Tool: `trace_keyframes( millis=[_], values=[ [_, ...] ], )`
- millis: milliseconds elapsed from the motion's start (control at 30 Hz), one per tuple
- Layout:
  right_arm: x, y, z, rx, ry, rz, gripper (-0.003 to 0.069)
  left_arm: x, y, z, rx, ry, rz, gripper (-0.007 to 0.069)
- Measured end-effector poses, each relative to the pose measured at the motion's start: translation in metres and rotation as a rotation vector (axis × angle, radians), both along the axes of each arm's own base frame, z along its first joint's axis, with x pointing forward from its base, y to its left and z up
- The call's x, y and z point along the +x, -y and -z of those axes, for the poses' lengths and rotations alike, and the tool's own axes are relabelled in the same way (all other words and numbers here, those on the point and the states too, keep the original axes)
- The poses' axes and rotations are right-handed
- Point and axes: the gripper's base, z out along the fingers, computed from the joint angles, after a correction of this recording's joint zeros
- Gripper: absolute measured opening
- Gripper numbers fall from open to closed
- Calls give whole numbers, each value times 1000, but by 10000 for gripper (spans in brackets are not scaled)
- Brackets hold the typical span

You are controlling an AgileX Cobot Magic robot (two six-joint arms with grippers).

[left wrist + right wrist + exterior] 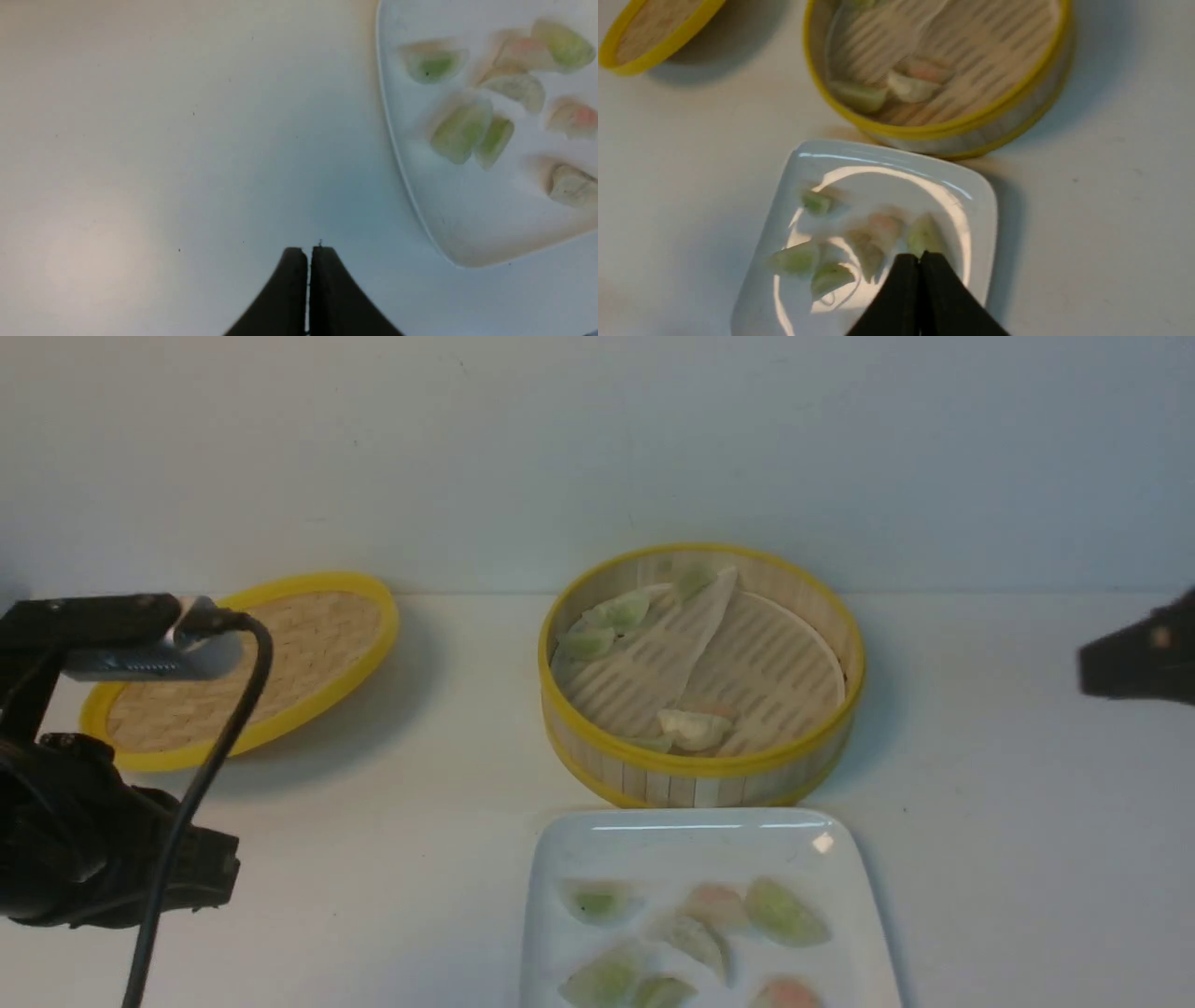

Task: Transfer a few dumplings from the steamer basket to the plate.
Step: Use the right arm to grab a dumpling from inside the steamer

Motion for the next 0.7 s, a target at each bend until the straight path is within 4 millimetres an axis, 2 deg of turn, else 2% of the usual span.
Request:
trace_keyframes(
  millis=[167,367,467,567,700],
  values=[
    [41,-33,15,-8,1,-195,-13,1,0,0,7,18,8,-6],
    [84,-84,40,-144,25,-348,-8,3,0,-1,13,42,14,-6],
    [102,-101,50,-202,42,-390,6,3,0,-2,15,45,19,-6],
    [118,-117,61,-257,48,-431,42,3,0,-2,16,47,22,-6],
    [146,-147,89,-362,49,-512,169,3,0,-2,17,48,24,-6]
  ],
)
